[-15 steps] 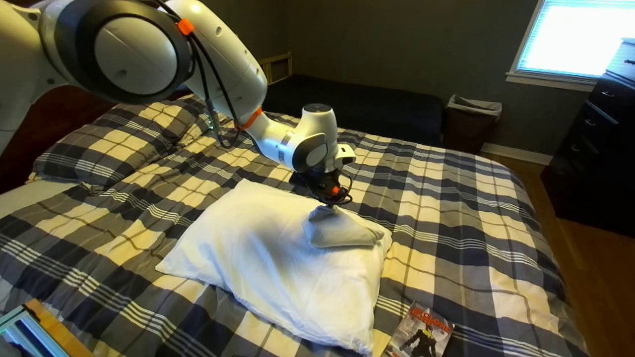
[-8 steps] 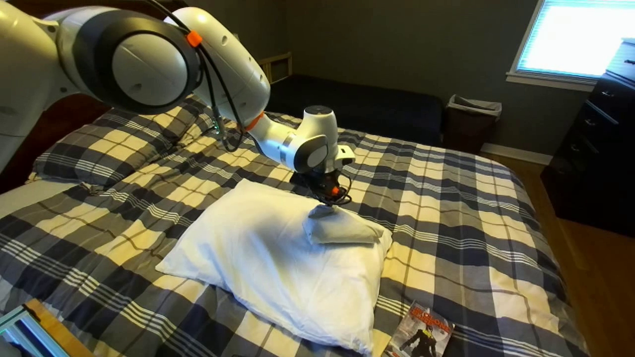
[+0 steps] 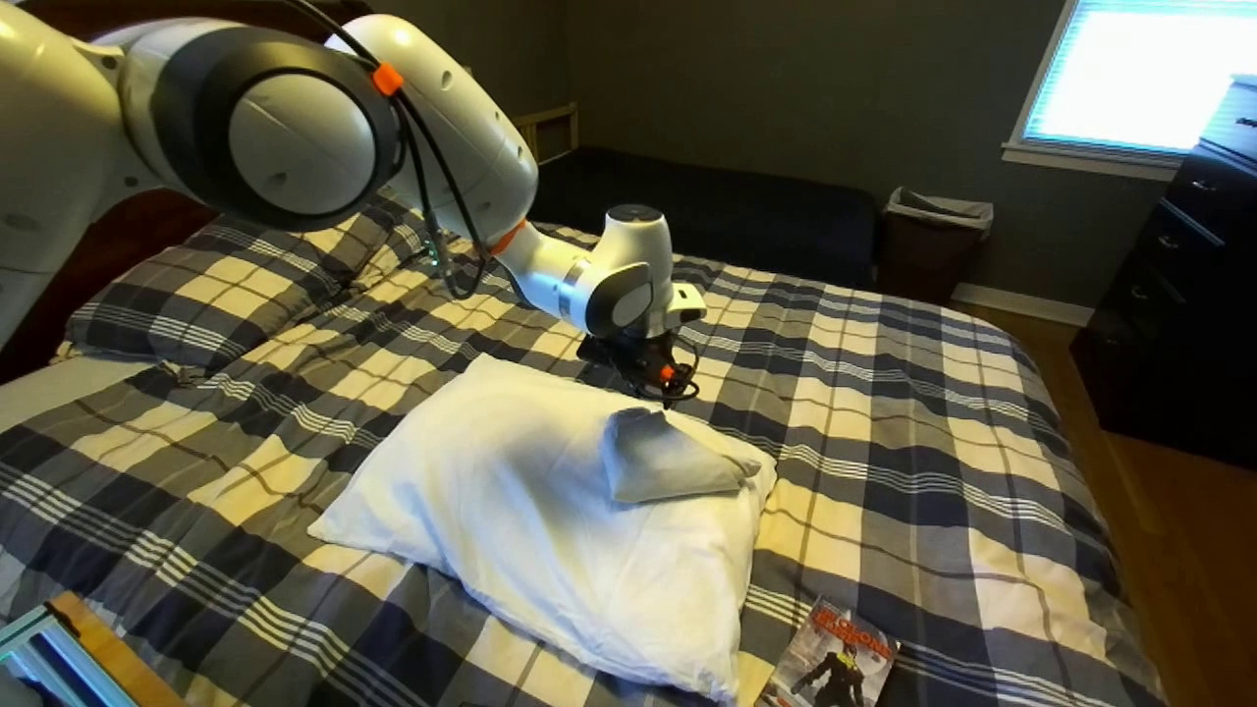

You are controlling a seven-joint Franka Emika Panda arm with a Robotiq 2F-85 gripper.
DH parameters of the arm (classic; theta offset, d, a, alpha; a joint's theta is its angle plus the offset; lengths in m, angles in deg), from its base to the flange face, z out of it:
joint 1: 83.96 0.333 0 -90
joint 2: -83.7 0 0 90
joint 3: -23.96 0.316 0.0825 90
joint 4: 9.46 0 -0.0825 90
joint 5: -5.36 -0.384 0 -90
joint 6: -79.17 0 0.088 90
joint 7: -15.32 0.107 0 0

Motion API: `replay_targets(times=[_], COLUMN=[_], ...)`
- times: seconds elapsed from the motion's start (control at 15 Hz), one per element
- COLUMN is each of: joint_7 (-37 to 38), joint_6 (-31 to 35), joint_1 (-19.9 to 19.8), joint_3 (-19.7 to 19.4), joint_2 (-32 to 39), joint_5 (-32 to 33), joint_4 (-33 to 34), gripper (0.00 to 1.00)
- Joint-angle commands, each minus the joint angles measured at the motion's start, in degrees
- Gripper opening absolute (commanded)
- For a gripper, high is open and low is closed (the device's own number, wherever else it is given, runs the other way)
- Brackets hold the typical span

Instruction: Fold the white cloth twice

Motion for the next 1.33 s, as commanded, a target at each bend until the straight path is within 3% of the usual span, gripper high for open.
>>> replay_targets(times=[0.0, 0.13, 0.53, 1.0, 1.27], joint_7=[-0.9, -1.2, -0.9, 5.9, 8.7], joint_6=[0.3, 1.1, 0.4, -0.6, -0.8], joint_1=[-1.7, -2.4, -2.1, 2.7, 3.9], joint_3=[1.2, 1.5, 0.5, -7.0, -9.3], joint_2=[-1.4, -2.7, -10.6, -21.0, -24.9], joint_5=[-1.7, -2.3, -1.7, 4.2, 7.4], joint_4=[-0.7, -1.9, -9.7, -20.9, -25.5], gripper=[0.89, 1.0, 1.0, 1.0, 1.0])
